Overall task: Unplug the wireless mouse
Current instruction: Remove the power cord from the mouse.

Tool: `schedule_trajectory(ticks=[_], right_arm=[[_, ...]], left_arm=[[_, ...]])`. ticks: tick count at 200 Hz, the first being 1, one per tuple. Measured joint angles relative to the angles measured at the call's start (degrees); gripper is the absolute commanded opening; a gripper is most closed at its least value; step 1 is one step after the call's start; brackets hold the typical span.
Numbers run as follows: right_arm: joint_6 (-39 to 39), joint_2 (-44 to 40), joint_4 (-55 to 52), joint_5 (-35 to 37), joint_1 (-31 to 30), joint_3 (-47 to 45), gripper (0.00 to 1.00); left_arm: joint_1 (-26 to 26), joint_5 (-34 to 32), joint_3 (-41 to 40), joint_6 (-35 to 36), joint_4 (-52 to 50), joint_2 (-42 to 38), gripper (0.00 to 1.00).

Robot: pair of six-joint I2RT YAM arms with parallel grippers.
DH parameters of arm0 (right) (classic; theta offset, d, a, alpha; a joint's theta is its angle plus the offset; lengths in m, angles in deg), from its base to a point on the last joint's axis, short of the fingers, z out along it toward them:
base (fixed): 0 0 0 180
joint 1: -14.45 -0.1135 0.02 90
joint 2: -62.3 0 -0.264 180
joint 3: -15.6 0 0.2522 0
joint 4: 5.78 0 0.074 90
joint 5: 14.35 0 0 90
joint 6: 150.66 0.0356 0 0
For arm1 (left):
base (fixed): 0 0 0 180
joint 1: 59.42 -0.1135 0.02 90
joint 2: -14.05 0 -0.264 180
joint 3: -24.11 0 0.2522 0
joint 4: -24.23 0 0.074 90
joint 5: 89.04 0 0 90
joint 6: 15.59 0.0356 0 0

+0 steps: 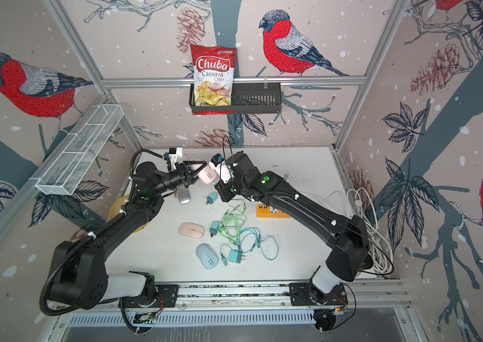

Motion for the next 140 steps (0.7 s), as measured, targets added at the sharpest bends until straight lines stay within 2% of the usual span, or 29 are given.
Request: schedule_trajectory(ticks=[19,41,94,114,140], right_arm=[[0.0,-0.6,1.4,0.0,-0.1,-1.1,0.0],[0.3,-3.9,-0.5,1.0,0.1,-5.6,0.0],[1.6,-9.5,-0.4,1.2,1.4,-11.7,0.0],[2.9,-9.9,0.0,1.9,3.3,-12.2,0.0],[3.4,-10.1,0.3,2.9,5.3,-12.9,0.0]], left_arm=[[-1.4,1.2,0.9,0.4,-1.9,-0.2,0.0],[-3.6,-0.9,2.3,1.5,-3.3,-0.2,0.0],[-3.7,-1.3,3.3,3.0,-3.9,1.6,0.0],[-3.6,-1.2,5.8,5.5,-4.4,6.4,0.0],[-3.3,-1.3,8.7,7.9,-4.2,17.2,0.0]])
